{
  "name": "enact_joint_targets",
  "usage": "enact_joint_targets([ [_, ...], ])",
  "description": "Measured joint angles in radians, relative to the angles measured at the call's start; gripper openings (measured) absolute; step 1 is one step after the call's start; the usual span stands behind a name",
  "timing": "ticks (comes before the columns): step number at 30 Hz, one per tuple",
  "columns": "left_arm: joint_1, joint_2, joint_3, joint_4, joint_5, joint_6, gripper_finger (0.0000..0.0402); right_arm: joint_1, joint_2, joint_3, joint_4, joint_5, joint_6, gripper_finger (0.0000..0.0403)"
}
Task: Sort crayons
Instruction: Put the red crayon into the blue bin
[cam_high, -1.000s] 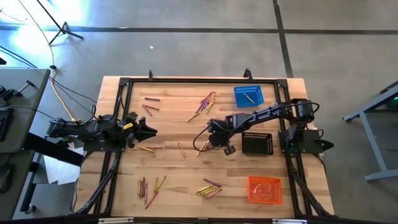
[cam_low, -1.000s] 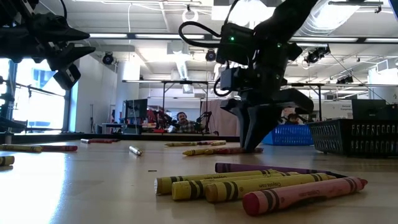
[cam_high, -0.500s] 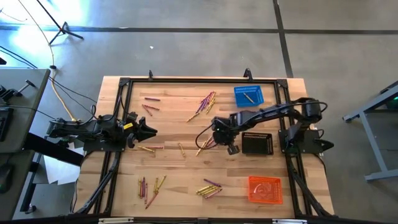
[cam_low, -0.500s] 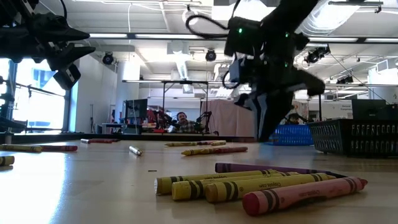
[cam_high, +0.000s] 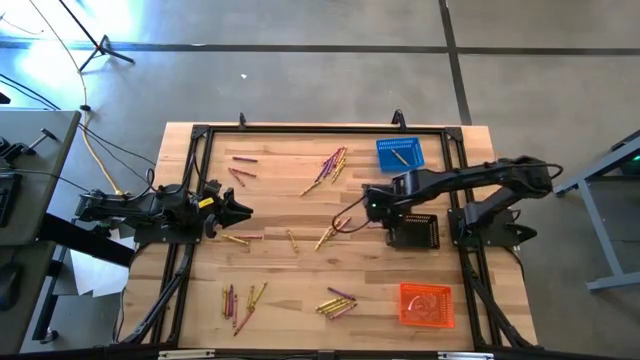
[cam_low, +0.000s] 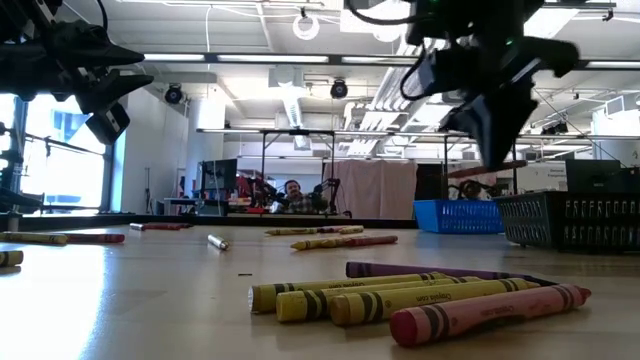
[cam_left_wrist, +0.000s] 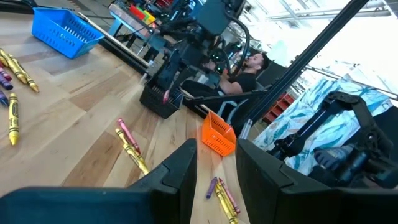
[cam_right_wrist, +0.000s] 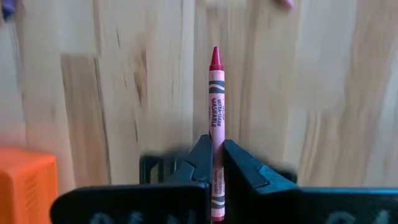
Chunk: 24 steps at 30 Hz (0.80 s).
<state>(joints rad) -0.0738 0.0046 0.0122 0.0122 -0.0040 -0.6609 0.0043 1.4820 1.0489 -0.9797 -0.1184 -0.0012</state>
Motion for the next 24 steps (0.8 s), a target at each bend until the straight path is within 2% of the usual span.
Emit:
enact_joint_targets([
  [4,0.0,0.0,0.0,0.0,0.0,0.0,0.0099,0.029,-0.058,-0.022,-0.071,0.013,0.048,0.0008],
  [9,0.0,0.0,0.0,0.0,0.0,0.0,0.0099,0.05,-0.178,-0.155,-0.076,0.013,0.14,0.0008],
  [16,0.0,0.0,0.0,0.0,0.0,0.0,0.0099,0.05,-0.373,-0.344,0.076,0.013,0.327,0.0011],
  [20,0.0,0.0,0.0,0.0,0.0,0.0,0.0099,0.05,-0.43,-0.395,0.08,0.049,0.434,0.0028],
  [24,0.0,0.0,0.0,0.0,0.0,0.0,0.0099,0.05,-0.443,-0.4,0.069,0.063,0.473,0.0056],
])
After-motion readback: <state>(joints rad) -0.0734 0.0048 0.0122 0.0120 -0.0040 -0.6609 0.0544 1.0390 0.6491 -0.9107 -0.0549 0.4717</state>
